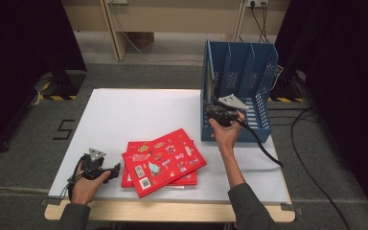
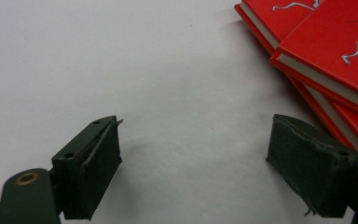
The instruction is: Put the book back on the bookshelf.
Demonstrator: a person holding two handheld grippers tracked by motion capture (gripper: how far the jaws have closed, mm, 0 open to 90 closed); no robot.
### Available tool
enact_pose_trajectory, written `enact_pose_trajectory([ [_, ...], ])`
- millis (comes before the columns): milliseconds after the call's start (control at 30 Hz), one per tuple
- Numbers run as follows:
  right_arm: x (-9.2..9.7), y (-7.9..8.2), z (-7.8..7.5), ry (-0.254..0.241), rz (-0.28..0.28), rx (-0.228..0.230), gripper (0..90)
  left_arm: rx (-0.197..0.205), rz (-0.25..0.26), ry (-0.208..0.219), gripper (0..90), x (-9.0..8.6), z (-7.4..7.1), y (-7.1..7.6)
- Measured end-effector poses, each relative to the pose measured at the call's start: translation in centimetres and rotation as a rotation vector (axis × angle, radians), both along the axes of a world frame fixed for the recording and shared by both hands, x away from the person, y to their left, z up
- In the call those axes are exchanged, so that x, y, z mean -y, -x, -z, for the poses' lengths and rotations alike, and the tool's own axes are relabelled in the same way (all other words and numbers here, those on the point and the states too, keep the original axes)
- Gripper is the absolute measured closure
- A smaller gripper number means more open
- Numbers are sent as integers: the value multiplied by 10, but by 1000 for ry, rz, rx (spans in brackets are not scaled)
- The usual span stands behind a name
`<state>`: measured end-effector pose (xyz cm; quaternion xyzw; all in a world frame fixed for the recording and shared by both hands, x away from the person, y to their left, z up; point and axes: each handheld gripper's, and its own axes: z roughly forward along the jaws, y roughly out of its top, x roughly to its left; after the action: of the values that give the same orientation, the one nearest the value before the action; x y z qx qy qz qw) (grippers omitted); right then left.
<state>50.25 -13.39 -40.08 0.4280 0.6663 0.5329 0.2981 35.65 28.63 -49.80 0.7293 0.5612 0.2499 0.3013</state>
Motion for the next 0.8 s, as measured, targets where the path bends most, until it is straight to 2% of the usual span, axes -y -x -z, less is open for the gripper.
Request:
enact_pose_trajectory([
  [67,-4,-2,0,-20,-1,-14,597,2,1,-2,159,0,0,0],
  [133,-8,-6,-1,-2,4,-14,595,7,-1,1,159,0,1,0],
  [200,-11,-10,-1,-12,7,-18,588,5,-1,0,159,0,0,0],
  [267,-12,-13,-1,1,9,-15,586,5,1,1,159,0,0,0],
  [400,-14,-18,-1,-13,11,-24,578,5,2,-3,159,0,0,0],
  [667,-15,-24,-2,-2,-10,-36,540,4,0,1,159,0,0,0],
  [800,-12,-25,-4,-21,-30,-39,527,6,-1,2,159,0,1,0],
])
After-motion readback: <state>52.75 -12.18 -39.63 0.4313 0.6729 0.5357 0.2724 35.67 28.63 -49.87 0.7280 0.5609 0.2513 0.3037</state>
